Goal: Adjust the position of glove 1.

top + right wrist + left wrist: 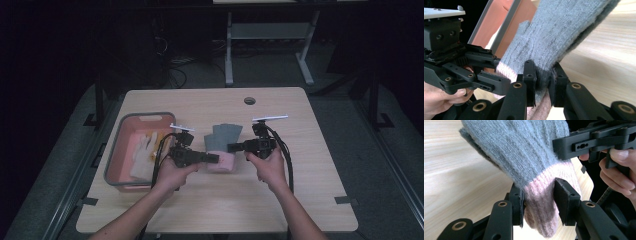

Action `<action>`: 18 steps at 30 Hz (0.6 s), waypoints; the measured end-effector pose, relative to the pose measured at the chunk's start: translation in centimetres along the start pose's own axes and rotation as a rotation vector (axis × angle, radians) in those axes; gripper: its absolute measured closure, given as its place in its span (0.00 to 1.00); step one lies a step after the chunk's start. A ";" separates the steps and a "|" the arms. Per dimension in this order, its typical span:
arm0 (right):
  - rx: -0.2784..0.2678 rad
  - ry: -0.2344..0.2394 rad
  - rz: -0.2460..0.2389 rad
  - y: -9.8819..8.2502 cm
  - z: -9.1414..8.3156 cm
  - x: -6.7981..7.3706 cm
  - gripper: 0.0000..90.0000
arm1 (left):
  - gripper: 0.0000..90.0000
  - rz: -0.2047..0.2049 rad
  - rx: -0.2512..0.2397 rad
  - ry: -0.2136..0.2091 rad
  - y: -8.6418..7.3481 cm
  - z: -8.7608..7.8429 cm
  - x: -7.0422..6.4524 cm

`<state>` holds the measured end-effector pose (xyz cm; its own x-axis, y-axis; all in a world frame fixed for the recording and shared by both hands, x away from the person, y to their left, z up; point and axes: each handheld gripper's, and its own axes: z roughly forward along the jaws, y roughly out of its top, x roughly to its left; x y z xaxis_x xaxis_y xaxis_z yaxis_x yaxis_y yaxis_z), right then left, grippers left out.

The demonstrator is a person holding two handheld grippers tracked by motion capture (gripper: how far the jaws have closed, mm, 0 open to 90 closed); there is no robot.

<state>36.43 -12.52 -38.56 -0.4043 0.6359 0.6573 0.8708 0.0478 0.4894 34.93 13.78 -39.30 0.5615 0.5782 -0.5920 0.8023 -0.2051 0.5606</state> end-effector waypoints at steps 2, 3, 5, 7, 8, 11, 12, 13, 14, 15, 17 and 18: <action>0.006 0.003 -0.006 0.1 0.3 0.3 0.86 | 0.68 -0.001 -0.003 0.004 0.0 -0.5 0.1; 0.008 0.003 -0.009 0.2 0.4 0.5 0.86 | 0.68 -0.001 -0.003 0.004 0.0 -0.5 0.1; 0.010 0.002 -0.017 0.4 0.7 0.8 0.86 | 0.68 -0.005 -0.010 0.005 0.0 -0.9 0.3; 0.012 0.002 -0.022 0.7 0.8 1.1 0.86 | 0.68 -0.003 -0.014 0.007 0.1 -1.3 0.5; 0.013 0.003 -0.026 0.8 0.9 1.2 0.86 | 0.68 -0.004 -0.018 0.008 0.1 -1.4 0.5; 0.013 0.010 -0.032 1.1 1.2 1.6 0.86 | 0.68 -0.001 -0.022 0.013 0.1 -2.0 0.6; 0.017 0.010 -0.032 1.2 1.2 1.7 0.86 | 0.68 0.001 -0.021 0.018 0.1 -2.2 0.6; 0.018 0.012 -0.032 1.3 1.3 1.8 0.86 | 0.68 -0.001 -0.029 0.019 0.1 -2.3 0.6; 0.017 0.010 -0.035 1.3 1.4 2.0 0.86 | 0.68 0.001 -0.029 0.022 0.1 -2.5 0.6; 0.017 0.010 -0.035 1.3 1.4 2.0 0.86 | 0.68 0.001 -0.029 0.022 0.1 -2.5 0.6; 0.024 0.010 -0.044 1.6 1.7 2.5 0.86 | 0.68 -0.006 -0.037 0.025 0.0 -3.0 0.8; 0.025 0.011 -0.048 1.7 1.8 2.6 0.86 | 0.68 -0.003 -0.039 0.027 0.0 -3.2 0.8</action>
<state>37.31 -9.40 -37.01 -0.4492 0.6236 0.6398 0.8568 0.0976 0.5064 34.73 16.76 -37.94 0.5525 0.6003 -0.5783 0.7954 -0.1722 0.5812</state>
